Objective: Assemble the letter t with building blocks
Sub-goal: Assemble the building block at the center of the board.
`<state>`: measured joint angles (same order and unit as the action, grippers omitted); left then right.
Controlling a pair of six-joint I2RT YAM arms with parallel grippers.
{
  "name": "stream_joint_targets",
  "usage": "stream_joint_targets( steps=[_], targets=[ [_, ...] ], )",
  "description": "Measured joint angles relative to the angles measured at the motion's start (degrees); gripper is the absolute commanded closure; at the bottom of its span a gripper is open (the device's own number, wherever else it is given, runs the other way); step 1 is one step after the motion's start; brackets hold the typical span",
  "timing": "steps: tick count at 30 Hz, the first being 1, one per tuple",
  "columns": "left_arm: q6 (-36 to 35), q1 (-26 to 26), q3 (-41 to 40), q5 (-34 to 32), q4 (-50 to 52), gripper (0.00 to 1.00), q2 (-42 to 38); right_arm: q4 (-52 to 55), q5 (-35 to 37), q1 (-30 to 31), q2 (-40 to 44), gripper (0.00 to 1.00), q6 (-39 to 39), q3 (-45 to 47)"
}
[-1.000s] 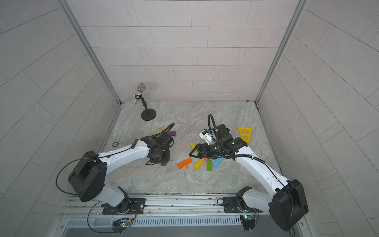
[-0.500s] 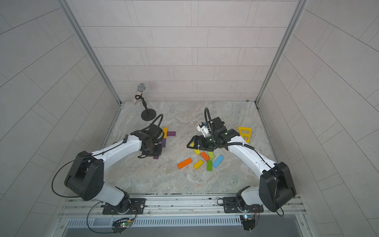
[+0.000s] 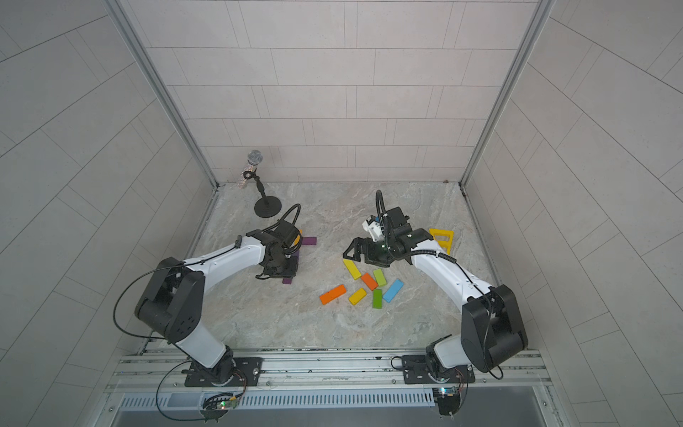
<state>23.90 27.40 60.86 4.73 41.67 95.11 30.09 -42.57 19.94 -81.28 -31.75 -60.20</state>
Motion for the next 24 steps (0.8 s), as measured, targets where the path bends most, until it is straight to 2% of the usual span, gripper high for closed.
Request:
stream_joint_targets(
  steps=[7, 24],
  targets=[
    [0.1, 0.0, 1.5, -0.1, 0.2, 0.86, 1.4, -0.2, -0.5, -2.3, -2.1, 0.00, 0.2, -0.1],
    [3.1, 0.1, 1.5, 0.2, -0.9, 0.86, 2.9, -0.3, -1.4, -3.4, -3.1, 0.00, 0.9, -0.3]
  ],
)
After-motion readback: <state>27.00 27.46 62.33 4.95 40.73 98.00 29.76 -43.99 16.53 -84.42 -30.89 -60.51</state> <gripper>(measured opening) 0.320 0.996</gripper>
